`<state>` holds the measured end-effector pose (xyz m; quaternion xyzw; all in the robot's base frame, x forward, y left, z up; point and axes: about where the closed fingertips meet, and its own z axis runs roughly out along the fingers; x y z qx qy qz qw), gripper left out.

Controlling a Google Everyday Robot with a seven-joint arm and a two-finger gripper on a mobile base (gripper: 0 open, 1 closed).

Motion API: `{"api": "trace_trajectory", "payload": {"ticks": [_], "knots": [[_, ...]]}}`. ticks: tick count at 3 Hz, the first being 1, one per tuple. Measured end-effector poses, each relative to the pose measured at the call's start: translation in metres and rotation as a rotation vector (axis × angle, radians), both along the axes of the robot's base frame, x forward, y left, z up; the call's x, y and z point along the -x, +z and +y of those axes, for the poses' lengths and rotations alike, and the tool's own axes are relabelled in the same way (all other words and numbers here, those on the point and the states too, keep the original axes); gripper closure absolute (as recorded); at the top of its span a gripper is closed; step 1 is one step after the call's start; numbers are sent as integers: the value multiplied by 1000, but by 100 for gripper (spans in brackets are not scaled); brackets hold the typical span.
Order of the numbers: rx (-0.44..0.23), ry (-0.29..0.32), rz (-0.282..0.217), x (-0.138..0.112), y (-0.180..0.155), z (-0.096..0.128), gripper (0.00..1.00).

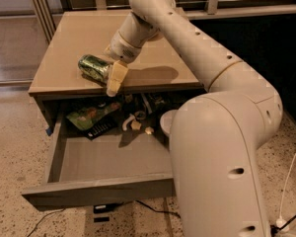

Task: Place green can into top drawer

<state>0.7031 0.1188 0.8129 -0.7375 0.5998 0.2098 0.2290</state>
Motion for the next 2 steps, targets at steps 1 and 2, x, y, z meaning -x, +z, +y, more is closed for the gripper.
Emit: {"api": "trace_trajectory", "payload": {"ticks": [1, 2], "knots": [[6, 36, 3, 2, 0, 13, 0], [14, 60, 13, 3, -2, 21, 0]]}}
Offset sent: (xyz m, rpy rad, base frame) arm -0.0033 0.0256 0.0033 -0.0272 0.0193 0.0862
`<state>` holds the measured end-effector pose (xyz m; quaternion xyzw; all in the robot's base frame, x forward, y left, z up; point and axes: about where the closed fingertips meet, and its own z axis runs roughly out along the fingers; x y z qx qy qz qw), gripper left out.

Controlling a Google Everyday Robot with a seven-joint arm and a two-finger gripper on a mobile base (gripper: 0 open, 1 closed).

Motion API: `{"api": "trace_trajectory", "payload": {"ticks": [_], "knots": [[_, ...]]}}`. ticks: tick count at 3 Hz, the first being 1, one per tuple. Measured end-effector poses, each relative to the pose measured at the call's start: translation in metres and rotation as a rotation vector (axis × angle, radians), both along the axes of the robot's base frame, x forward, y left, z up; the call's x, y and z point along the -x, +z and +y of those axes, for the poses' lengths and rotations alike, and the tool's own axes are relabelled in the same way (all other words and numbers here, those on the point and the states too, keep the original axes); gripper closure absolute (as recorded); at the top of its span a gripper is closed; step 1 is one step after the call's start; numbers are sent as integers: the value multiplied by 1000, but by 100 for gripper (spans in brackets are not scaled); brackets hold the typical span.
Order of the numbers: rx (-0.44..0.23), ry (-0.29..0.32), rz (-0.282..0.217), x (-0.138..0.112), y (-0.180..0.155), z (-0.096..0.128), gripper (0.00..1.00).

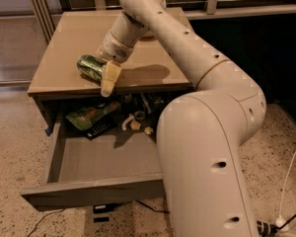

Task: Place green can into top drawer

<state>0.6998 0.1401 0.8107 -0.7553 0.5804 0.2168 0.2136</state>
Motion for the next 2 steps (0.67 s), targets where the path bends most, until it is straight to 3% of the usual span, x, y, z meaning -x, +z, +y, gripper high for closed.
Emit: {"api": "trace_trajectory", "payload": {"ticks": [2], "knots": [[23, 24, 18, 2, -5, 10, 4]]}}
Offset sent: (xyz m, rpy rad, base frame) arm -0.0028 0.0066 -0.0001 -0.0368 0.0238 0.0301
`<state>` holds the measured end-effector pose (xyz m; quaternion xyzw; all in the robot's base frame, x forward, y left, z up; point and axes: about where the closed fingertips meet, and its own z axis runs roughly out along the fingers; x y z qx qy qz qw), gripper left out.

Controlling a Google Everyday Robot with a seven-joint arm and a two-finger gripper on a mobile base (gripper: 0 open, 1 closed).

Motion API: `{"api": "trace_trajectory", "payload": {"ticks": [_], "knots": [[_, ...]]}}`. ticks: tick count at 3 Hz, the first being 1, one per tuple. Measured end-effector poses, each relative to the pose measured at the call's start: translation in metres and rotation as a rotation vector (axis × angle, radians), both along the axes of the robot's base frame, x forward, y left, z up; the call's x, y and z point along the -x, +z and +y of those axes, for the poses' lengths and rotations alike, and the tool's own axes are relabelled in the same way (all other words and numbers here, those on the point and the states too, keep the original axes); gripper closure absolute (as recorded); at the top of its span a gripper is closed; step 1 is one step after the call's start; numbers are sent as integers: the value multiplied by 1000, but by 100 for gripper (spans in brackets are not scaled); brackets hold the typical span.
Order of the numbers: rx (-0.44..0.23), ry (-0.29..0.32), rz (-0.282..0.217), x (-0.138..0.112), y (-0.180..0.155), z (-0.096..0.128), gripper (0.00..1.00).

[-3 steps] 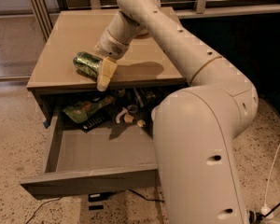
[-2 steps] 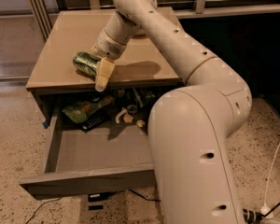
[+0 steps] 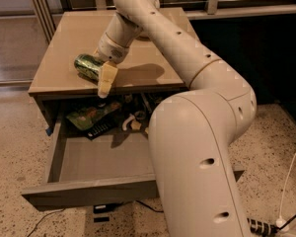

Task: Place green can into top drawer

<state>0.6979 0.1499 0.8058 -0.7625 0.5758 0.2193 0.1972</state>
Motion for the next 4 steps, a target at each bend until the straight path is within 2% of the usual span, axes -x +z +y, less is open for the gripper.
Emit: {"api": "trace_trajectory", "payload": {"ticks": [1, 2, 3, 4], "knots": [[0, 0, 0, 0, 0, 0, 26], [0, 3, 4, 0, -2, 2, 58], [0, 3, 4, 0, 2, 2, 81], [0, 3, 4, 0, 3, 2, 100]]}}
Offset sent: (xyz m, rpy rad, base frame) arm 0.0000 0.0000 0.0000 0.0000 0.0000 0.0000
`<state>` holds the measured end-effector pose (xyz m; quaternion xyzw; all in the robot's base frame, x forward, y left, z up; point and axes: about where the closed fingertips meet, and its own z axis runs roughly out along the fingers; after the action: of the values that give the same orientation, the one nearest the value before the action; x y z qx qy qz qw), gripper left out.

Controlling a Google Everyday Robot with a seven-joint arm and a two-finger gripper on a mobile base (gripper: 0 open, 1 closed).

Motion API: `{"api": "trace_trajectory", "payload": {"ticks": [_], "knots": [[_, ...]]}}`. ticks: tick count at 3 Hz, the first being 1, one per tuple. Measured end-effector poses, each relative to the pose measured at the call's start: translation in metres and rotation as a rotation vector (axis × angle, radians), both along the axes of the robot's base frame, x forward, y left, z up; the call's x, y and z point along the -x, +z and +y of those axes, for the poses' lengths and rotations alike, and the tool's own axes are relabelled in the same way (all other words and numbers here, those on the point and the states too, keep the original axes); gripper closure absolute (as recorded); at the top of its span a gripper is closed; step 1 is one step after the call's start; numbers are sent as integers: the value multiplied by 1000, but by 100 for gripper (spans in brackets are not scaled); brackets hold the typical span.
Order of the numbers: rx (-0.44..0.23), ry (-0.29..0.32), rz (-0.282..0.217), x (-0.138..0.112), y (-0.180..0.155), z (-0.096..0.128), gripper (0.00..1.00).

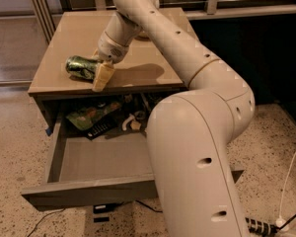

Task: Place green can into top drawer

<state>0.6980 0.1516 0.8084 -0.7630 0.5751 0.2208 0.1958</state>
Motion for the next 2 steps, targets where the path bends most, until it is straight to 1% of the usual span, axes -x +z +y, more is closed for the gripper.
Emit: {"api": "trace_trajectory", "payload": {"ticks": [1, 2], "knots": [[0, 0, 0, 0, 3, 0, 100], [0, -64, -90, 3, 47, -28, 100]]}}
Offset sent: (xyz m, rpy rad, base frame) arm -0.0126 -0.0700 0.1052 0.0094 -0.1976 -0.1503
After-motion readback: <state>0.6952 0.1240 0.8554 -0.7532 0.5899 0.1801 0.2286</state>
